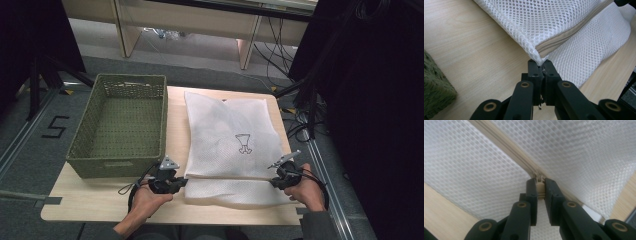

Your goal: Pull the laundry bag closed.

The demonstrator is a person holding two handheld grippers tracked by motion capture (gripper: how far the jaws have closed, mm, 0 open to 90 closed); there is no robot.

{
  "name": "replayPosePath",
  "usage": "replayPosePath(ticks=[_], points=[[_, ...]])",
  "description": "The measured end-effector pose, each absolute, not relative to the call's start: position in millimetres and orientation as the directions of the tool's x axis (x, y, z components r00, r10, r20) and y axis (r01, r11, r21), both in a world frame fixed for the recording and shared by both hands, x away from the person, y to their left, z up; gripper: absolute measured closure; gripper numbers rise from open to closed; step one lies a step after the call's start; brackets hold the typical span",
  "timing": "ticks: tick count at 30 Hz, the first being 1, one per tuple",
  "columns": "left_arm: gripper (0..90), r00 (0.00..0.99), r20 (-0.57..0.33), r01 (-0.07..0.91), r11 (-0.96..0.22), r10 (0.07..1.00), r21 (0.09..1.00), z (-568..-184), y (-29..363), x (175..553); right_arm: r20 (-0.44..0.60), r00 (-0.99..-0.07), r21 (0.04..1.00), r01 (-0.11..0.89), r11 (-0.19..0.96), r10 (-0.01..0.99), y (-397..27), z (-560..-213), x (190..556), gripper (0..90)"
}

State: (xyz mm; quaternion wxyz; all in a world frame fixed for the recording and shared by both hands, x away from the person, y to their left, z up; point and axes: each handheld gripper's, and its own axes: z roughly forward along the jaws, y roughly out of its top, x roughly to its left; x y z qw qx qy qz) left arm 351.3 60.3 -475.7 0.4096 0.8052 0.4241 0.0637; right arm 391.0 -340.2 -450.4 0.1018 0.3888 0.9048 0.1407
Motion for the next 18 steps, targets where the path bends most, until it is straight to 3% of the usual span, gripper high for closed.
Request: replayPosePath(ticks=[18], points=[[86.8,0.626,-0.223,0.629,-0.316,0.747,0.71,-476.7,64.7,354.3,-0.091,-0.594,0.298,0.75,0.591,0.799,-376.1,-461.9,400.1,82.5]])
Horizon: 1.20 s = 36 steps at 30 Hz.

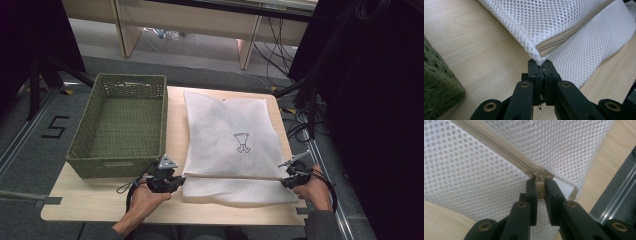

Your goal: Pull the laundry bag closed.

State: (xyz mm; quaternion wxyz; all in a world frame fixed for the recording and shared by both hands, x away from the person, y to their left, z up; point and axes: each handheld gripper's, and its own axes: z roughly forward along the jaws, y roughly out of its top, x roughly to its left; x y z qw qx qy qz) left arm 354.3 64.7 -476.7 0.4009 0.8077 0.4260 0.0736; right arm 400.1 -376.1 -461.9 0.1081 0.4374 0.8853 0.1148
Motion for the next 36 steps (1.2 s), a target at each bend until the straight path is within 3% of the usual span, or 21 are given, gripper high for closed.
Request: replayPosePath(ticks=[2,17,22,26,36], points=[[86.8,0.623,-0.222,0.631,-0.314,0.75,0.71,-477.1,66.2,355.2,-0.108,-0.581,0.258,0.767,0.587,0.807,-381.2,-466.5,402.5,82.5],[86.2,0.621,-0.222,0.628,-0.307,0.752,0.715,-476.0,68.4,356.8,-0.08,-0.574,0.305,0.764,0.568,0.815,-384.8,-468.0,404.7,82.0],[87.0,0.625,-0.178,0.613,-0.336,0.76,0.715,-476.7,68.2,356.9,-0.082,-0.57,0.299,0.769,0.565,0.818,-381.9,-470.2,407.2,82.2],[86.8,0.621,-0.197,0.621,-0.322,0.759,0.715,-477.7,70.6,356.2,-0.102,-0.567,0.285,0.77,0.57,0.817,-378.6,-470.9,408.0,82.0],[81.0,0.618,-0.18,0.616,-0.33,0.765,0.715,-479.8,72.3,358.4,-0.09,-0.572,0.329,0.755,0.567,0.815,-379.1,-470.4,411.7,81.8]])
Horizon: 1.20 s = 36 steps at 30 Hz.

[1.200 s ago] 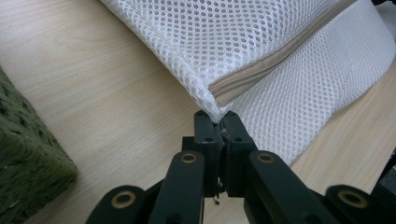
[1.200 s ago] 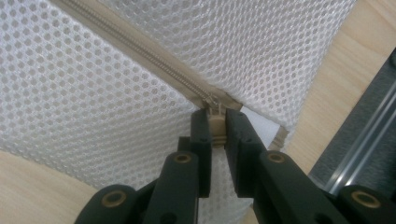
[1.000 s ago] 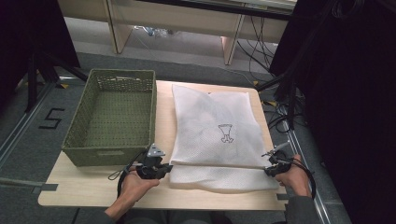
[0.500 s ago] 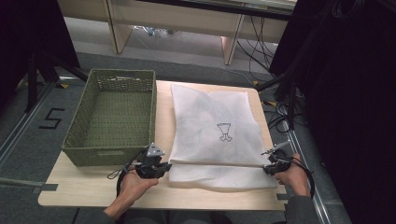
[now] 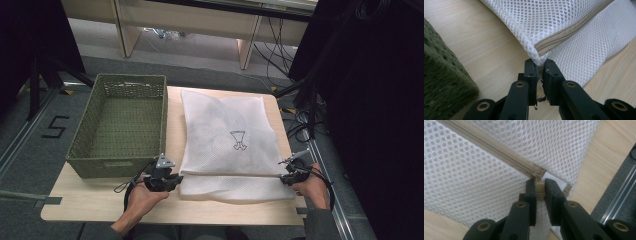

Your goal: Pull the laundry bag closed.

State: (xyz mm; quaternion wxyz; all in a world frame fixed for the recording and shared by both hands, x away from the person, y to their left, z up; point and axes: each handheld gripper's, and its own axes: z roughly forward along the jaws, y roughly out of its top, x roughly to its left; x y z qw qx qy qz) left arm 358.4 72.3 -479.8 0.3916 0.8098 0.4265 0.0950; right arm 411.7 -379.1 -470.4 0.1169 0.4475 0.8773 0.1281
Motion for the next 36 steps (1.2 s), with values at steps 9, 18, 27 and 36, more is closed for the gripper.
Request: replayPosePath(ticks=[9,18,27,36], points=[[80.6,0.595,-0.161,0.635,-0.337,0.787,0.695,-483.3,78.5,360.1,-0.092,-0.57,0.342,0.752,0.563,0.817,-375.0,-472.4,414.8,81.6],[78.5,0.595,-0.183,0.641,-0.324,0.783,0.696,-479.7,83.6,358.1,-0.1,-0.573,0.348,0.746,0.568,0.813,-373.4,-472.7,416.6,81.2],[52.2,0.635,-0.174,0.628,-0.372,0.752,0.684,-468.6,81.4,347.3,-0.12,-0.562,0.354,0.746,0.564,0.818,-370.2,-464.8,409.2,66.5],[43.0,0.658,-0.183,0.601,-0.364,0.731,0.711,-458.9,85.6,336.0,0.042,-0.543,0.595,0.688,0.416,0.839,-371.6,-441.1,397.7,51.7]])
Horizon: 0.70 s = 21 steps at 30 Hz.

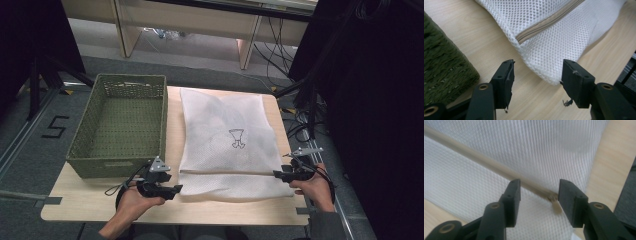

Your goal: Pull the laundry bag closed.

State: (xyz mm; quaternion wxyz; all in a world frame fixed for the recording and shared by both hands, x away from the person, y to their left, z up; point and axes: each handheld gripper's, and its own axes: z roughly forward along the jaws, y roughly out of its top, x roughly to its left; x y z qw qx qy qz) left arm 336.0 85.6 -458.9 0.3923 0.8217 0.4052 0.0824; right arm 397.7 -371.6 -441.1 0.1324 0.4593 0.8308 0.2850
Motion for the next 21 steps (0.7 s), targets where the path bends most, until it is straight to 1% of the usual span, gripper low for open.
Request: replayPosePath(ticks=[3,6,9,12,21], points=[[40.1,0.659,-0.188,0.597,-0.353,0.728,0.72,-457.2,89.3,333.3,0.08,-0.54,0.654,0.663,0.365,0.838,-370.4,-435.7,395.8,49.3],[39.2,0.661,-0.188,0.595,-0.355,0.726,0.721,-457.0,92.9,330.8,0.089,-0.541,0.683,0.645,0.344,0.837,-363.9,-430.1,393.4,46.6],[38.1,0.672,-0.182,0.584,-0.363,0.718,0.726,-457.7,96.0,328.8,0.091,-0.552,0.706,0.623,0.338,0.829,-355.3,-426.9,391.0,45.0],[37.1,0.675,-0.175,0.578,-0.367,0.717,0.729,-457.3,99.2,326.4,0.09,-0.585,0.723,0.594,0.352,0.806,-344.8,-424.5,387.8,44.0],[32.9,0.692,-0.169,0.557,-0.371,0.701,0.743,-458.9,108.2,314.3,0.09,-0.634,0.748,0.552,0.368,0.768,-317.0,-425.1,368.5,41.6]])
